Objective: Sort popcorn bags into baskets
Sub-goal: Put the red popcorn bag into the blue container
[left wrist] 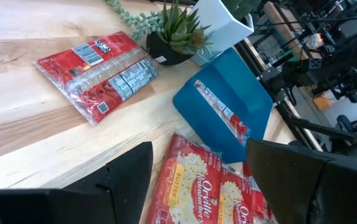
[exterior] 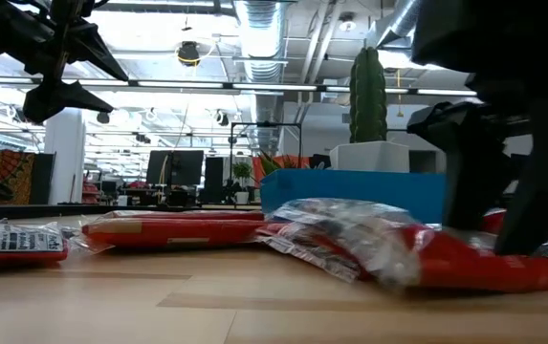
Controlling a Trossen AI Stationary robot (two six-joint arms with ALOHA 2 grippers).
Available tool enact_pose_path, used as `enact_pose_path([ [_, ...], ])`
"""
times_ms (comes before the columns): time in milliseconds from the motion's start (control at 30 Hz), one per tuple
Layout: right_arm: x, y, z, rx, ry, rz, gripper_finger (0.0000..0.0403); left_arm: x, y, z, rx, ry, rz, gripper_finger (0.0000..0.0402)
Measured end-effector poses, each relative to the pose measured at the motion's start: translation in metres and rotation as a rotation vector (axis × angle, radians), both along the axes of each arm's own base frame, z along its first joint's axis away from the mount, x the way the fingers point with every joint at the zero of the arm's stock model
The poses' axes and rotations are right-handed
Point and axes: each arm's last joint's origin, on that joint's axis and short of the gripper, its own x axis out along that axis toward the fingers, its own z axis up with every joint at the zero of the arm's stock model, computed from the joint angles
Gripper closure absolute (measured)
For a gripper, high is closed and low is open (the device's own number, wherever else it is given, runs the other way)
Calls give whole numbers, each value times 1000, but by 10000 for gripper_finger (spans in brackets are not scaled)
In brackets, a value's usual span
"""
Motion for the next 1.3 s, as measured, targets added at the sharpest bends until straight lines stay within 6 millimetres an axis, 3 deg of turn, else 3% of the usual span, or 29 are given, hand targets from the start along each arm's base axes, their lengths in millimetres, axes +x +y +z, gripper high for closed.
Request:
enact_pose_path([
  [233, -1, 0, 4, 1, 34, 6, 309, -1, 1, -2, 3, 19, 21, 155],
  [467, 10, 1, 22, 1, 75, -6, 391, -1, 1, -2, 5, 18, 28, 155],
  [800, 3, -9, 62, 76, 56, -171, 398, -1, 1, -2, 10, 16, 43, 155],
  [1133, -15, -24, 126, 228, -148, -370, 400, -1, 1, -2, 16, 19, 40, 155],
  [1300, -24, -46, 148, 214, -285, -607, 400, -1, 1, -2, 16, 20, 40, 155],
])
